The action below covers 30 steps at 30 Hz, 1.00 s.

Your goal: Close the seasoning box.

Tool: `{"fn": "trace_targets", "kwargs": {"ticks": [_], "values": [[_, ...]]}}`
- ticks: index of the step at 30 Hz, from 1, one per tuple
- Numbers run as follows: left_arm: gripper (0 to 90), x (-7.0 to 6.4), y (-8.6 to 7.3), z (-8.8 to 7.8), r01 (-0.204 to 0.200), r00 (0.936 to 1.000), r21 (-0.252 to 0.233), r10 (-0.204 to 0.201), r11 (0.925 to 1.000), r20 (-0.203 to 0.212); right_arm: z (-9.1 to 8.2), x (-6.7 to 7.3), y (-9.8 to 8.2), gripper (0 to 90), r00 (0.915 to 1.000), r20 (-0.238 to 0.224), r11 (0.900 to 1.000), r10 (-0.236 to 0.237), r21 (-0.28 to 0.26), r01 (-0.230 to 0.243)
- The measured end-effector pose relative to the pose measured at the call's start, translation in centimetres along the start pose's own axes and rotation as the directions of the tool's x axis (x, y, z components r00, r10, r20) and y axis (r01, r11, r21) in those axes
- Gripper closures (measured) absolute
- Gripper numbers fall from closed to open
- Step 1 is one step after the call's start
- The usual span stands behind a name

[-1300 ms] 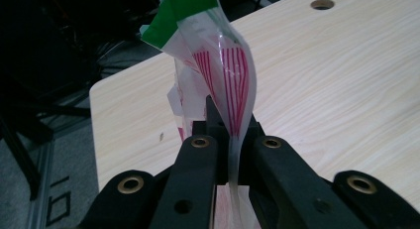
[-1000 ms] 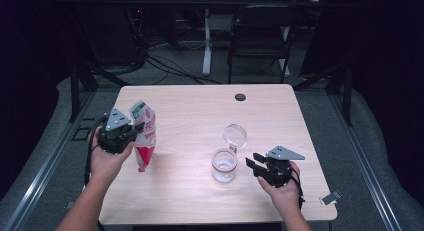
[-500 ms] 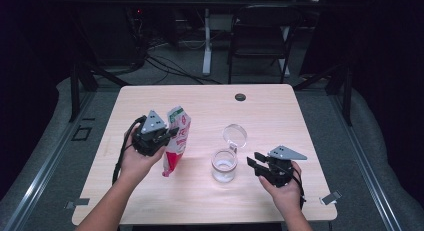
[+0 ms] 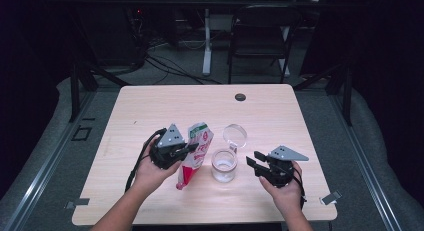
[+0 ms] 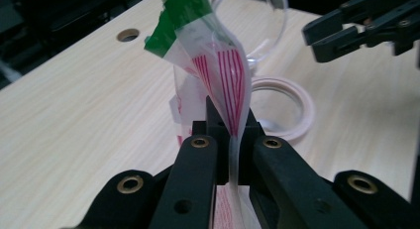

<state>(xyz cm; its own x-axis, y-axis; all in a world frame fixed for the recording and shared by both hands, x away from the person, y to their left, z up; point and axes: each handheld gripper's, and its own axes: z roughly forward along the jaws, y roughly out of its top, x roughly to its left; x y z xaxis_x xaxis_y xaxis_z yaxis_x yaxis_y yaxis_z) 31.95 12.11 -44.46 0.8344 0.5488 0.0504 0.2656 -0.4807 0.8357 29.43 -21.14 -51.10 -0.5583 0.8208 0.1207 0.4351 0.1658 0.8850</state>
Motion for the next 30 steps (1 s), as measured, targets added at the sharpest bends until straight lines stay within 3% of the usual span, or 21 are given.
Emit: {"fn": "trace_targets", "kwargs": {"ticks": [6, 11, 16, 19, 26, 30], "values": [[90.0, -0.4, -1.9, -1.2, 0.008, 0.9996, -0.014, -0.008, 0.9999, 0.028, -0.2, 1.4, 0.8, 57.4, 0.9958, -0.058, 0.997, -0.071, -0.021, 0.07], [90.0, -0.6, -3.9, -2.2, 0.029, 0.999, -0.032, -0.028, 0.9991, 0.034, 0.1, 2.8, 1.9, 54.6, 0.9884, -0.121, 0.995, -0.091, -0.042, 0.087], [90.0, -0.4, -6.0, -2.7, 0.105, 0.9931, -0.075, -0.101, 0.9916, 0.059, 1.3, 4.3, 2.8, 50.9, 0.9768, -0.175, 0.992, -0.124, -0.021, 0.122], [90.0, -0.5, -6.8, -2.8, 0.127, 0.9905, -0.078, -0.123, 0.9888, 0.062, 2.3, 5.1, 3.1, 46.3, 0.9659, -0.215, 0.99, -0.144, -0.018, 0.143], [90.0, -0.7, -8.2, -2.9, 0.173, 0.9834, -0.085, -0.167, 0.9813, 0.07, 4.9, 7.3, 3.6, 46.3, 0.936, -0.314, 0.986, -0.158, 0.002, 0.167], [90.0, -0.9, -8.5, -2.8, 0.181, 0.9816, -0.083, -0.174, 0.9801, 0.079, 5.7, 8.5, 3.6, 50.1, 0.9212, -0.338, 0.977, -0.192, 0.021, 0.211]]}}
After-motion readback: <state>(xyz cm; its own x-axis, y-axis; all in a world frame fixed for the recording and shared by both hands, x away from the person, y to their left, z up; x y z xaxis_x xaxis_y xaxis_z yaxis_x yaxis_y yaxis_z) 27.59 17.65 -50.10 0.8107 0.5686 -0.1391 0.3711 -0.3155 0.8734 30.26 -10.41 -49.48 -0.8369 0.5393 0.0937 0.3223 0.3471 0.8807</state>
